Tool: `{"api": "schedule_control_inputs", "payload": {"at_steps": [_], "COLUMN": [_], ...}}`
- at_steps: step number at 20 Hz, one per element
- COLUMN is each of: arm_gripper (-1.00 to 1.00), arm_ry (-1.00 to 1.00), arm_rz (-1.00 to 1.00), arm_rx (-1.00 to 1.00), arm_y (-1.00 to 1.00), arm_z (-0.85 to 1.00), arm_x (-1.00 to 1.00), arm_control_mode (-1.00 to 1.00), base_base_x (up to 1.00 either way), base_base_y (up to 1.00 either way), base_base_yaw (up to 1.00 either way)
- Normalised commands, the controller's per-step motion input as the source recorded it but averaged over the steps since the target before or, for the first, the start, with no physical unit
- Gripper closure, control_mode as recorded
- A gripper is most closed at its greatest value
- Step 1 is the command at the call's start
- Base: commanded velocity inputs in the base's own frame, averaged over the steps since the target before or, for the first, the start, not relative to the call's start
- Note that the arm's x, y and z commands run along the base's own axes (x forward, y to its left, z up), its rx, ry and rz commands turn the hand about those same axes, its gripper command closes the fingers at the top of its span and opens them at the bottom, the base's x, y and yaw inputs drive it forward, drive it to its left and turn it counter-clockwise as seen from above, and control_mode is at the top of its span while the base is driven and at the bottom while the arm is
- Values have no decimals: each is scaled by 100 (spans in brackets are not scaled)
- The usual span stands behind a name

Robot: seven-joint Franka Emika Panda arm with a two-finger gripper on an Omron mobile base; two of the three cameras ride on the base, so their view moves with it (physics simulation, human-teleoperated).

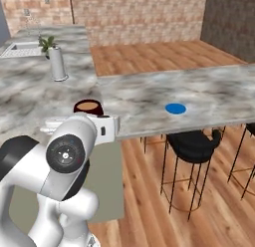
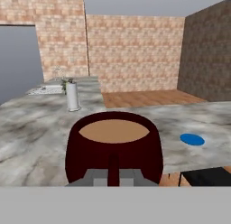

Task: Pick the cup of tea, navigate to the dining table, and place it on the saucer.

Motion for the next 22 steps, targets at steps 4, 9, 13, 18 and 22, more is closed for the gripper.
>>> {"api": "schedule_control_inputs", "payload": {"at_steps": [4,9,13,18,22], "arm_gripper": [100,100,100,100,100], "arm_ry": [0,0,0,0,0], "arm_rz": [0,0,0,0,0], "arm_rx": [0,0,0,0,0], "arm_y": [0,0,0,0,0], "arm_z": [0,0,0,0,0], "arm_x": [0,0,0,0,0], "arm_control_mode": [100,100,100,100,100], "base_base_x": [46,44,45,48,54], "base_base_y": [-59,-53,-41,-36,-33], "base_base_yaw": [0,1,7,12,16]}}
